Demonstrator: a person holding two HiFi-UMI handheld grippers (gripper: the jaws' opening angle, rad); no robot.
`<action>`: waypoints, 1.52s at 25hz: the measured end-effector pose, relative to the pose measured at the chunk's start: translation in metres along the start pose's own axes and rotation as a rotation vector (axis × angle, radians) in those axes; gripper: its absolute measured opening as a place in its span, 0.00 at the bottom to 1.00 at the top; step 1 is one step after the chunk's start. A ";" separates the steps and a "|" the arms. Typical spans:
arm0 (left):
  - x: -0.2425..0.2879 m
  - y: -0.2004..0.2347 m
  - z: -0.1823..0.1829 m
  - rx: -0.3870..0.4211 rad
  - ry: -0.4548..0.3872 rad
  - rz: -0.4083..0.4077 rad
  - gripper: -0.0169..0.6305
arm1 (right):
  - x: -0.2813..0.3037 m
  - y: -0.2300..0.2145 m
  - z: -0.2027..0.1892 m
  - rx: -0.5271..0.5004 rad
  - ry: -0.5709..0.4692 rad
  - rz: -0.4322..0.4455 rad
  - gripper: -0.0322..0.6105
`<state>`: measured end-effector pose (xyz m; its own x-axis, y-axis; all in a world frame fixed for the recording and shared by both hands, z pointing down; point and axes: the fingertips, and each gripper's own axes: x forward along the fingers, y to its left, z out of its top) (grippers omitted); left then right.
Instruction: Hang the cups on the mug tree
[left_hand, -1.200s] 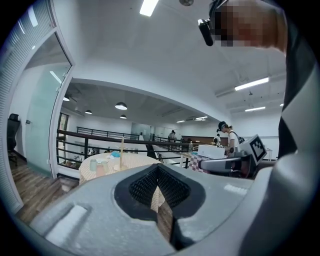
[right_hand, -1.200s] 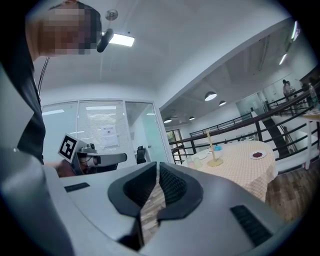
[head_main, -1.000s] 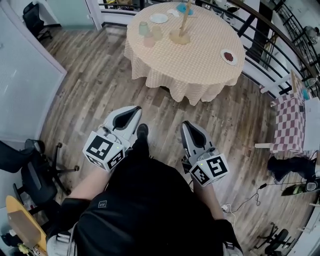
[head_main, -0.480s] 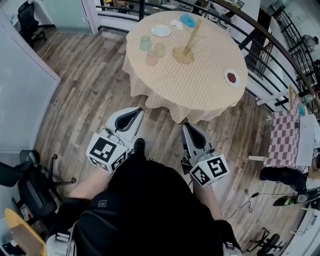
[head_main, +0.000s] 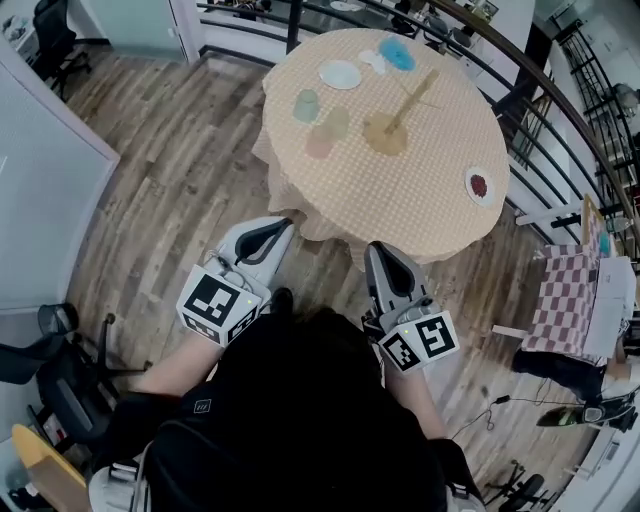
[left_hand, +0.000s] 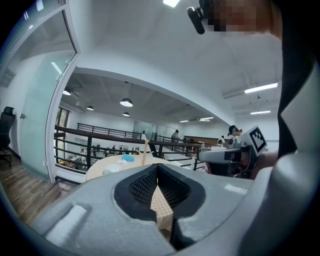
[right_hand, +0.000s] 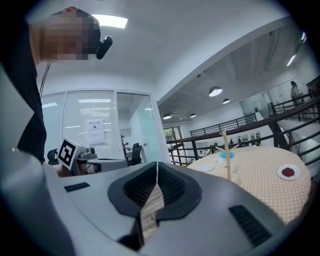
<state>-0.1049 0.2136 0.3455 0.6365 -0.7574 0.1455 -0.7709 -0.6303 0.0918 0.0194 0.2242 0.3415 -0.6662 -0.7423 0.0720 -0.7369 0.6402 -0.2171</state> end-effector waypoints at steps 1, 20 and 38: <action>0.005 0.005 -0.001 0.000 0.007 0.004 0.04 | 0.005 -0.004 -0.001 0.006 0.008 0.004 0.08; 0.157 0.075 0.016 -0.025 0.027 0.134 0.04 | 0.104 -0.155 0.014 0.053 0.036 0.136 0.08; 0.235 0.133 -0.034 -0.029 0.075 0.142 0.28 | 0.180 -0.211 0.004 0.034 0.093 0.218 0.08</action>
<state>-0.0584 -0.0425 0.4252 0.5187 -0.8230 0.2318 -0.8539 -0.5120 0.0929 0.0552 -0.0453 0.3961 -0.8180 -0.5648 0.1092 -0.5713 0.7751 -0.2699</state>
